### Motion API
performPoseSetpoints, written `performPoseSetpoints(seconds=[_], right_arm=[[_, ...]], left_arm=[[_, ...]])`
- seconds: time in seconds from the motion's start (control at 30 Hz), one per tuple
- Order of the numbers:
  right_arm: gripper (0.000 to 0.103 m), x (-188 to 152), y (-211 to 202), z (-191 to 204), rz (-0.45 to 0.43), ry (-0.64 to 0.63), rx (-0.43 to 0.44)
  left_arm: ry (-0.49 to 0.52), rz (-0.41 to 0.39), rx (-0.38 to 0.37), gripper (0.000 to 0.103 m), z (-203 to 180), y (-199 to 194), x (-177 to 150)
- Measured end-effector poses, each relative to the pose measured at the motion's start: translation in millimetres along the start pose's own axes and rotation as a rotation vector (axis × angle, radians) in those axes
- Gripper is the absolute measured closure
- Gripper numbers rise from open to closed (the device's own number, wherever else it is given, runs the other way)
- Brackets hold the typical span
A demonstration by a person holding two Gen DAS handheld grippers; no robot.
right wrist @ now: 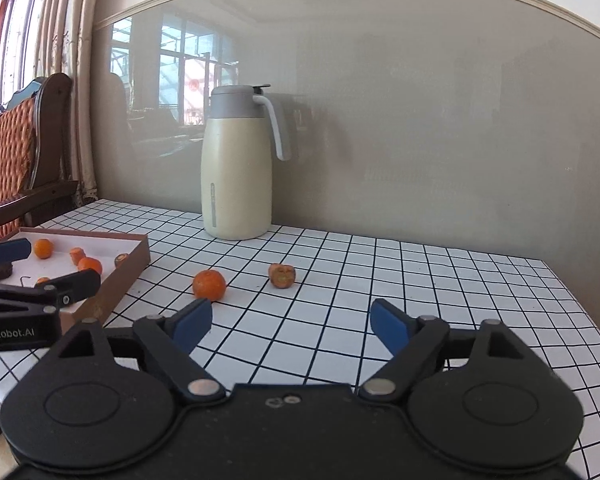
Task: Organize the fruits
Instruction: 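Withdraw both open tools from the box toward the last orange and carrot piece, then grasp the orange with the left tool while the right tool grasps the brown carrot piece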
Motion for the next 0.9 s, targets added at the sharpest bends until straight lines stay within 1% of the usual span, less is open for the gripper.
performPoseSetpoints(seconds=[0.03, 0.07, 0.1, 0.13, 0.17, 0.27, 0.4, 0.5, 0.57, 0.63, 0.77, 0.9], right_arm=[[0.027, 0.8, 5.3, -3.2, 0.001, 0.011, -0.002], [0.028, 1.2, 10.0, -5.2, -0.001, 0.019, -0.003], [0.029, 1.7, 15.1, -6.5, -0.002, 0.023, -0.004], [0.03, 2.3, 21.3, -7.8, 0.0, 0.022, -0.003], [0.032, 3.1, 25.9, -8.1, -0.001, 0.02, -0.003], [0.032, 4.5, 41.8, -10.9, -0.009, 0.007, -0.001], [0.04, 2.3, 64.9, -17.3, 0.015, 0.013, 0.004], [0.041, 2.4, 78.7, -19.0, 0.018, 0.015, 0.008], [0.042, 1.0, 87.8, -20.8, 0.021, 0.021, 0.01], [0.044, -1.1, 95.9, -23.1, 0.029, 0.036, 0.015], [0.046, -4.7, 111.0, -26.0, 0.044, 0.049, 0.016], [0.048, -8.8, 124.3, -28.6, 0.063, 0.063, 0.025]], left_arm=[[0.004, 0.009, 0.003, 0.002, -4.1, 5.8, -1.2], [0.004, 0.018, 0.001, 0.011, -7.1, 11.0, -2.8], [0.001, 0.034, 0.0, 0.015, -9.6, 16.5, -5.0], [-0.007, 0.05, -0.004, 0.017, -11.6, 22.1, -7.4], [-0.015, 0.063, -0.007, 0.017, -13.3, 28.4, -10.2], [-0.016, 0.076, -0.012, 0.017, -20.5, 42.3, -17.1], [-0.028, 0.111, -0.019, 0.017, -28.9, 68.1, -23.3], [-0.024, 0.118, -0.016, 0.017, -34.8, 85.3, -23.4], [-0.022, 0.129, -0.013, 0.024, -38.9, 96.7, -25.0], [-0.03, 0.152, -0.016, 0.027, -41.9, 108.0, -29.3], [-0.033, 0.182, -0.015, 0.029, -46.1, 121.3, -36.5], [-0.033, 0.193, -0.013, 0.029, -46.5, 130.4, -37.6]])
Point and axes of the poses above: each gripper's, at about its wrist camera, not at the fingertips, and y roughly the way its jaws point, z to its left, x to its top, the point moved 2 cm from there along y, roughly the way its jaws point, and after that the axes turned 11 degrees about -z, right-handed, at the moved point
